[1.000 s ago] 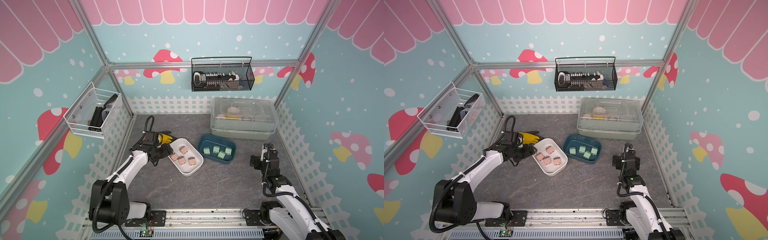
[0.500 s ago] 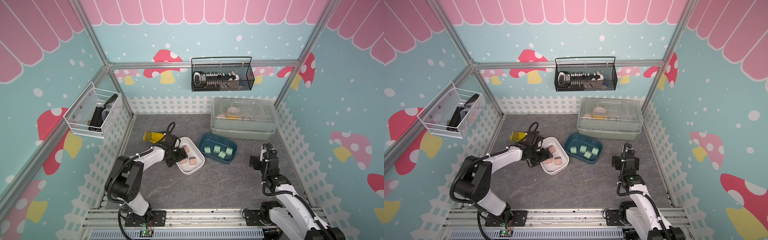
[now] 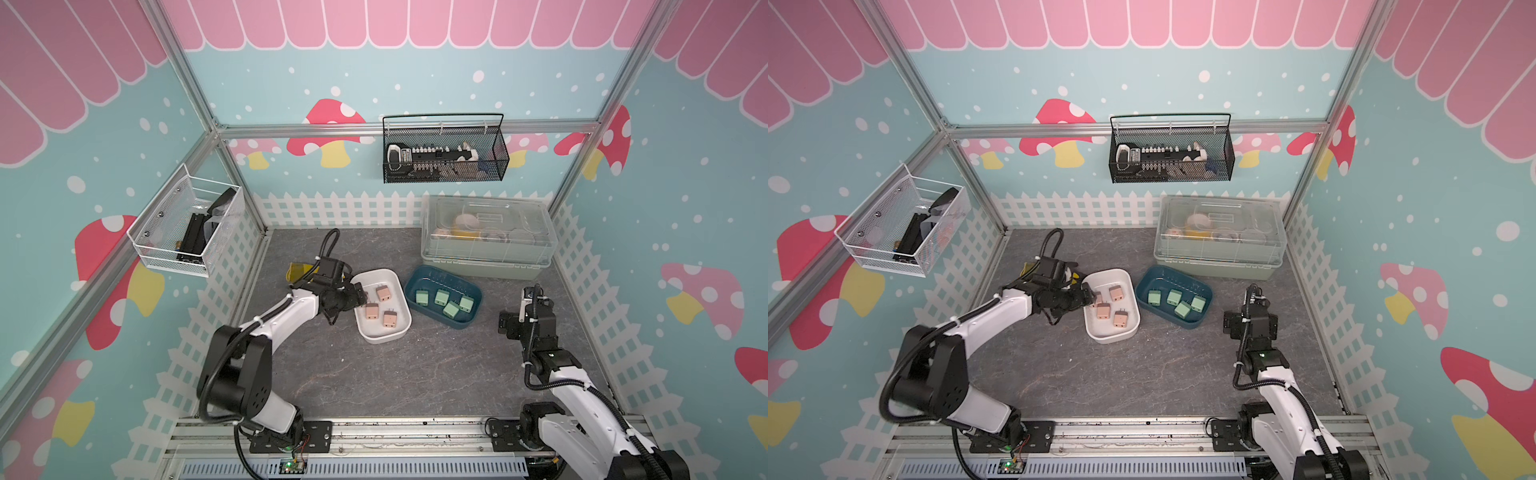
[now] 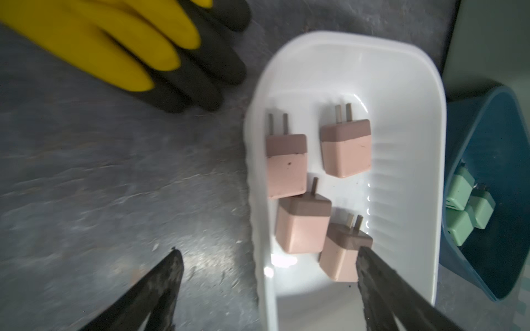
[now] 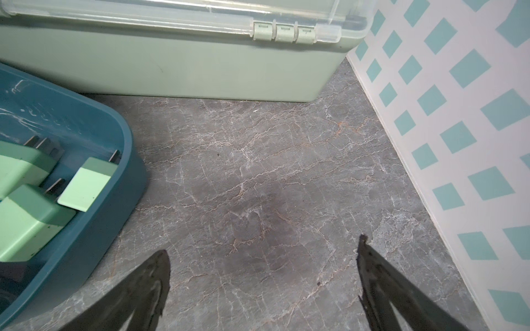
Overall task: Place the plugs by color into the storage box
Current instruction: Reset both arms
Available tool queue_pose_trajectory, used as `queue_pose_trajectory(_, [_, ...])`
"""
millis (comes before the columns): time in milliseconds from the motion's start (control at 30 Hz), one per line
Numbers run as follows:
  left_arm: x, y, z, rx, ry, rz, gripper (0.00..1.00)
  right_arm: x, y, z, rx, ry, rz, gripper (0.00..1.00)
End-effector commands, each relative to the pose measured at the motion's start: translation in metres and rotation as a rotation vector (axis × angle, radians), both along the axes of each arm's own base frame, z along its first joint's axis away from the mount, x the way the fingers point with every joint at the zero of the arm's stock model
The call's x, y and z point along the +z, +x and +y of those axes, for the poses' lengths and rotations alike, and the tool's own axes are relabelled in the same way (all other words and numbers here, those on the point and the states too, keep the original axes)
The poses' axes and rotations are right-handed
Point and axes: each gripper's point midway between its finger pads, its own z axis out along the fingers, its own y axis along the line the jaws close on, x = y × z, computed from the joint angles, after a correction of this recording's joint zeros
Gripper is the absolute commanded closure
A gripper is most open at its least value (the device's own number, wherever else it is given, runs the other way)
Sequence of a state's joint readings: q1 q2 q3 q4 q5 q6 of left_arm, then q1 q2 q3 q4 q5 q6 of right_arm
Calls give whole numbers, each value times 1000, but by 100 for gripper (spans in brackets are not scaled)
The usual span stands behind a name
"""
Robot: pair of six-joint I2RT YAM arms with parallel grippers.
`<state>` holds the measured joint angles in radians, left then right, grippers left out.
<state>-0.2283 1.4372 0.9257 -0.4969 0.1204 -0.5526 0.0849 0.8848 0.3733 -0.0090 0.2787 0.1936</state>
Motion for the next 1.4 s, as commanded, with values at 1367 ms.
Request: queue_pose_trajectory(1367, [18, 52, 135, 232, 557, -762, 2, -16, 90, -11, 46, -54, -258, 1])
